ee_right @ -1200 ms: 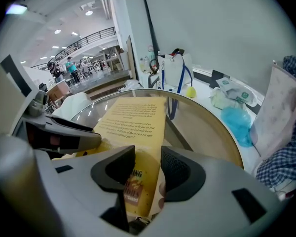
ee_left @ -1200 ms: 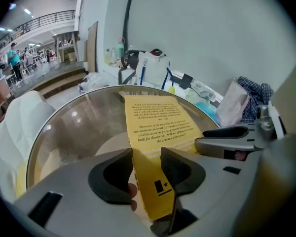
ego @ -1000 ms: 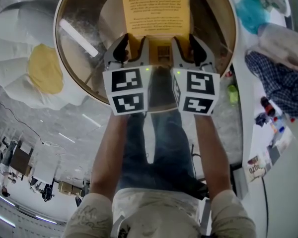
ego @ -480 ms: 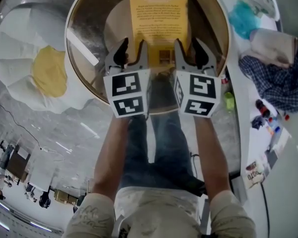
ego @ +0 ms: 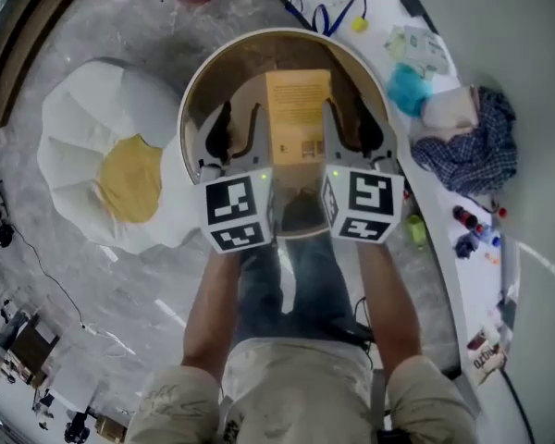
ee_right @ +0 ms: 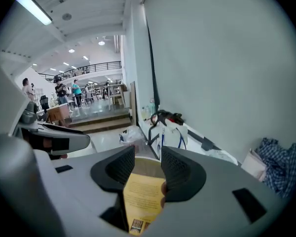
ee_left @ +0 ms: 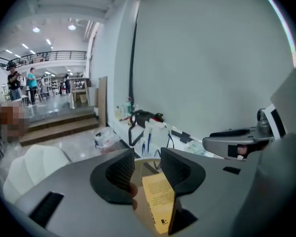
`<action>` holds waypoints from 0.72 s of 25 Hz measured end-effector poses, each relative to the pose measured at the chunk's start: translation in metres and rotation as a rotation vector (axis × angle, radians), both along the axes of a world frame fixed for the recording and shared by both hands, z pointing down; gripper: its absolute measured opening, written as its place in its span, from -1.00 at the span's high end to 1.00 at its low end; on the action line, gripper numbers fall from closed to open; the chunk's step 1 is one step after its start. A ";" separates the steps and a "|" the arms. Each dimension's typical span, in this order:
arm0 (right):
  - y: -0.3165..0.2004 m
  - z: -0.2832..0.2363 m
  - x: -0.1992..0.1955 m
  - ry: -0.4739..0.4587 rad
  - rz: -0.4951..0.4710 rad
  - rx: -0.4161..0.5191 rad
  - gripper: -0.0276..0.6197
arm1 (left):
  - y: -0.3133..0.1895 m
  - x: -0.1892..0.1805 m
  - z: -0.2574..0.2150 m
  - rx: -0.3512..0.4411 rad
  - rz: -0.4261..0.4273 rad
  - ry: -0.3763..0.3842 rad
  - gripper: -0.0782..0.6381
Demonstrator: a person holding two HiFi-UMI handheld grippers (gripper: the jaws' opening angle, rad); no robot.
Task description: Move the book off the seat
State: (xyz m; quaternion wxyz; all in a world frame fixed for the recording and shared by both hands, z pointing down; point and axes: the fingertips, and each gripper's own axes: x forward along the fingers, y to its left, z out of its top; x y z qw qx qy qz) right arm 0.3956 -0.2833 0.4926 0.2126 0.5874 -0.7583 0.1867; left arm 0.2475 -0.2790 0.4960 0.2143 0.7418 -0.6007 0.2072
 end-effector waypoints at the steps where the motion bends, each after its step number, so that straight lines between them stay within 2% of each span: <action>1: -0.003 -0.021 -0.003 0.000 -0.002 0.031 0.38 | -0.003 -0.004 -0.021 0.035 -0.006 -0.003 0.30; 8: 0.005 -0.193 -0.032 -0.021 -0.013 0.266 0.38 | 0.000 -0.025 -0.186 0.308 0.016 -0.035 0.30; 14: 0.039 -0.323 -0.055 -0.067 -0.024 0.496 0.38 | 0.035 -0.034 -0.325 0.561 0.047 -0.044 0.30; 18: 0.071 -0.387 -0.064 -0.059 -0.046 0.611 0.38 | 0.068 -0.038 -0.379 0.611 0.045 0.003 0.30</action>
